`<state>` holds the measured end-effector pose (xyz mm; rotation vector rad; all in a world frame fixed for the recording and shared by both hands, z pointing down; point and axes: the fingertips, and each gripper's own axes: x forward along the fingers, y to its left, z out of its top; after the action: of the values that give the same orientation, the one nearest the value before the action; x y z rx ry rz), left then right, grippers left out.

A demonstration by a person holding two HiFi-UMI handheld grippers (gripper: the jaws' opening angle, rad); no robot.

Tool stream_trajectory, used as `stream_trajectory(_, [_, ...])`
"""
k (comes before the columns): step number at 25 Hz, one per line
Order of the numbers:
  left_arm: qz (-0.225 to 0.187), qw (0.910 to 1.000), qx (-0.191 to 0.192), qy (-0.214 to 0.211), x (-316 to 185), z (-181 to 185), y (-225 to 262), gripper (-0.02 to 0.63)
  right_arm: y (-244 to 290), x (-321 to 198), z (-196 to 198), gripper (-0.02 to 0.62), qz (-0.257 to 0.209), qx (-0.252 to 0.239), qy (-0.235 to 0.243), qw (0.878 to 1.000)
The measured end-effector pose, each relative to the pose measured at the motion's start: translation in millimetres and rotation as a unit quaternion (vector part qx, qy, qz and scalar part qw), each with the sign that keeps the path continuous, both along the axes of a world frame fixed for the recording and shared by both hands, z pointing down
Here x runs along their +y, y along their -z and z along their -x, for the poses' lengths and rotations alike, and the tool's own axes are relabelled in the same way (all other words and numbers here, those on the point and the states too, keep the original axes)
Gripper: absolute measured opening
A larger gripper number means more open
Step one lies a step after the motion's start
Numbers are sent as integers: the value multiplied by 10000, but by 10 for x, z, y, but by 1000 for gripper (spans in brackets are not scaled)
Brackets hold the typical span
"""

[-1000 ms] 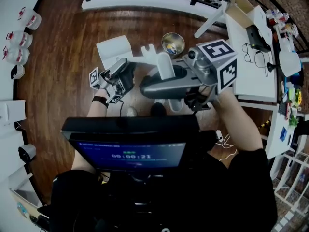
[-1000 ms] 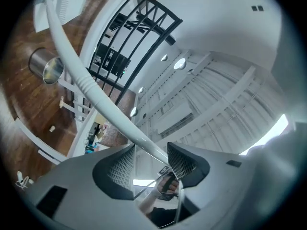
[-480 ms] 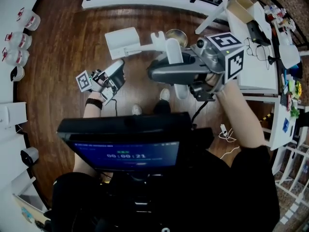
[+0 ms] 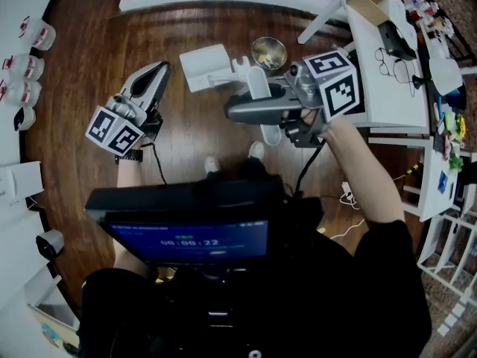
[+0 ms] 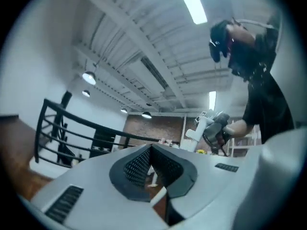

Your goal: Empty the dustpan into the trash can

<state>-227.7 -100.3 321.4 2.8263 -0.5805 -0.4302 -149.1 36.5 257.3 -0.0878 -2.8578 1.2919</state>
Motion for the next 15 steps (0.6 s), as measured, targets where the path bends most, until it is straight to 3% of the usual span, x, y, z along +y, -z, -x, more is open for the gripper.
stream_trajectory(3, [-425, 9972, -478, 379, 64, -158, 141, 2, -294, 16, -122, 35, 145, 90, 10, 9999])
stream_trajectory(8, [-668, 9897, -959, 831, 92, -432, 232, 2, -769, -21, -417, 35, 459, -22, 26, 9989])
stream_trajectory(11, [-831, 9815, -1457, 923, 157, -630, 229, 2, -1116, -90, -616, 35, 667, -89, -79, 9977])
stream_trajectory(15, [-773, 9767, -1569, 1247, 171, -758, 228, 2, -1686, -125, -788, 34, 868, 42, -88, 9962])
